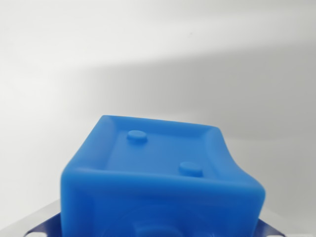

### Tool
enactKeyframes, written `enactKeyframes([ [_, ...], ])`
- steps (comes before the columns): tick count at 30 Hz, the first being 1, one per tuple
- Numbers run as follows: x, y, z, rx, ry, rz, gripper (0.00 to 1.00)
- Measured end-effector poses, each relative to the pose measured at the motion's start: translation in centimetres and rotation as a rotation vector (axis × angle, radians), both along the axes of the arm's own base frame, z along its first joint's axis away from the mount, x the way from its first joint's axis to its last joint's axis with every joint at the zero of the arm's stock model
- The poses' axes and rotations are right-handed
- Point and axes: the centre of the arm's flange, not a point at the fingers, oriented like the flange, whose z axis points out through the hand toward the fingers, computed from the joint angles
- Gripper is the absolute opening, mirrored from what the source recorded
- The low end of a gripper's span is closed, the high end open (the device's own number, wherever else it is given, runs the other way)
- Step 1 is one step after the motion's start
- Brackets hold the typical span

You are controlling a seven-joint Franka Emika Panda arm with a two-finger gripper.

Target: Stack cube

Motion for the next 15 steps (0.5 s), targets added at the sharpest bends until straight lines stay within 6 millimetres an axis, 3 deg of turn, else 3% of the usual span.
enactKeyframes([
  [15,-2.1,0.8,1.8,0.0,-0.001,0.151,0.0],
])
